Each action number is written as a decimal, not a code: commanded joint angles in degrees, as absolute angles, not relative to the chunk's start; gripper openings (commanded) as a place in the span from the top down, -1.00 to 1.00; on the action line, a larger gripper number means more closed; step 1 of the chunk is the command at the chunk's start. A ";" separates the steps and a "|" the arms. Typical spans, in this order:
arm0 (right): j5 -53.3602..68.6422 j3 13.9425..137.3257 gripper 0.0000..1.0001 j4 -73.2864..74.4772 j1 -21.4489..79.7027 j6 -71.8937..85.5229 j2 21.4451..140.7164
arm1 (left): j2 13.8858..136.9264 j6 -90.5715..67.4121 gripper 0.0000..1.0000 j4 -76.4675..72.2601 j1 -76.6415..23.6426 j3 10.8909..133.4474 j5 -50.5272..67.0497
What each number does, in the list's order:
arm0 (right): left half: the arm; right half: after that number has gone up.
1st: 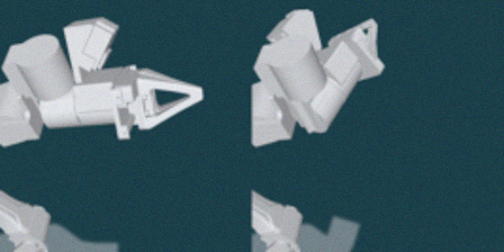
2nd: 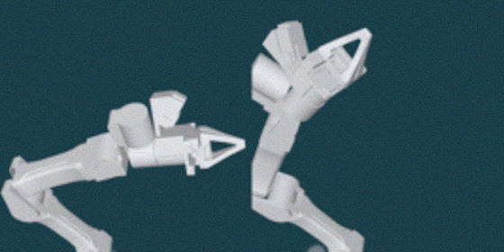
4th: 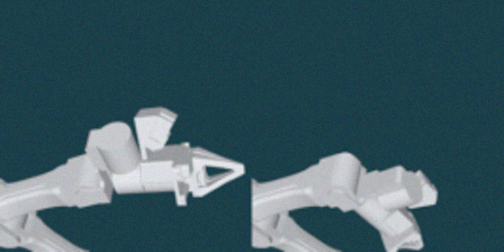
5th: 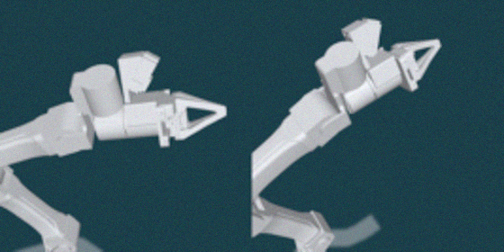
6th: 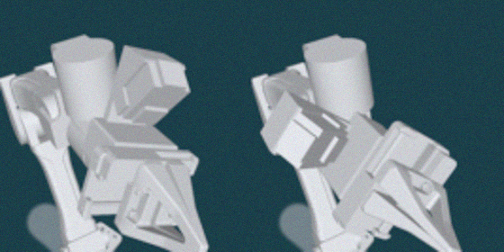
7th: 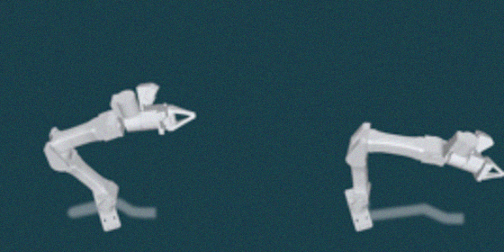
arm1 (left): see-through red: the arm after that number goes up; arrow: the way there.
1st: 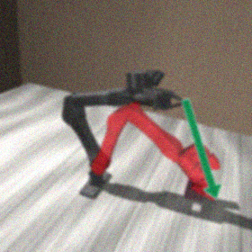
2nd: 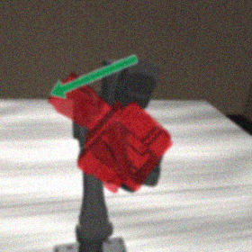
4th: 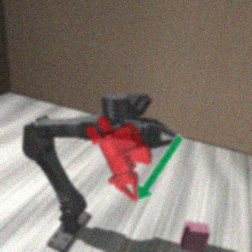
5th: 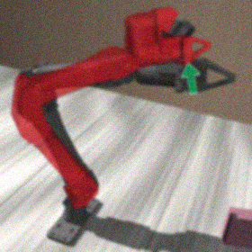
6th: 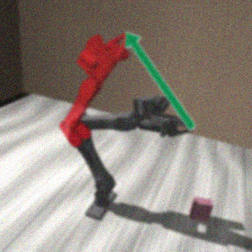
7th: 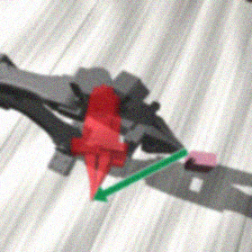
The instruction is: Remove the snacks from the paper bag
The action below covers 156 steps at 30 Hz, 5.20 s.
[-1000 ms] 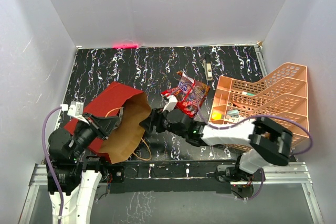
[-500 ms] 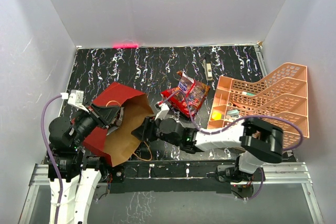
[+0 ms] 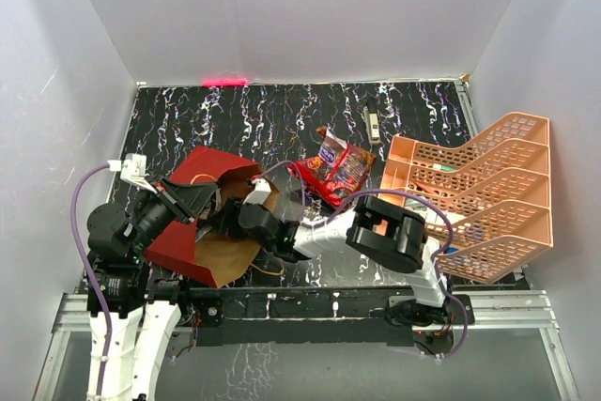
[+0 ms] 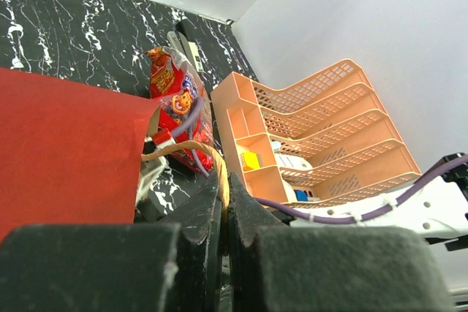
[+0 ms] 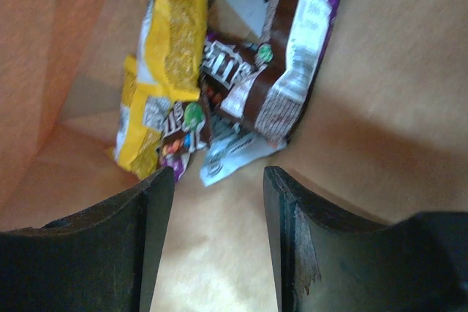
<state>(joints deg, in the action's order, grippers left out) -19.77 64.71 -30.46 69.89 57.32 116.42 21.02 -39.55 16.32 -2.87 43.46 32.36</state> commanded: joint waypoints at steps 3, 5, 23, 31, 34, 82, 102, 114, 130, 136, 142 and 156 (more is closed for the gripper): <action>-23.33 72.42 -0.06 -29.95 66.03 58.05 122.34 | 20.02 -41.33 1.00 14.33 -3.60 42.14 33.65; -24.36 75.68 -0.06 -24.67 65.50 59.43 124.80 | 19.80 -41.19 1.00 14.69 -3.69 41.88 33.60; -25.30 93.27 0.00 -14.29 65.15 57.95 138.93 | 19.04 -33.93 1.00 21.70 -5.16 41.53 27.37; -26.18 85.12 0.60 -23.33 65.04 44.51 127.50 | 17.65 -28.56 1.00 26.33 -5.82 42.57 22.25; -25.58 81.52 0.70 -24.81 64.53 40.42 121.75 | 18.20 -28.32 1.00 26.71 -5.80 42.69 21.62; -24.98 21.86 0.21 14.96 58.63 53.32 51.72 | 14.87 -25.06 1.00 28.50 -5.80 44.02 17.23; 3.63 40.92 -0.60 -32.22 63.43 30.96 80.32 | 12.55 -25.87 1.00 33.18 -5.80 46.93 12.63; 7.34 45.31 -0.51 -68.71 70.80 -13.43 106.45 | 12.84 -26.36 1.00 32.37 -5.71 45.62 11.06; 13.12 62.35 -0.12 -44.71 68.03 -49.07 119.86 | 11.68 -25.94 1.00 31.83 -5.71 45.16 12.81; 12.09 64.99 -0.06 -42.17 66.75 -51.41 122.78 | 11.30 -25.84 1.00 31.81 -5.76 45.08 13.26; 10.83 69.17 -0.01 -41.60 66.53 -52.22 126.98 | 11.33 -25.78 1.00 31.77 -5.71 45.08 13.14; 7.00 80.55 0.32 -44.35 66.32 -48.01 133.98 | 11.20 -25.66 1.00 31.68 -5.27 45.06 13.54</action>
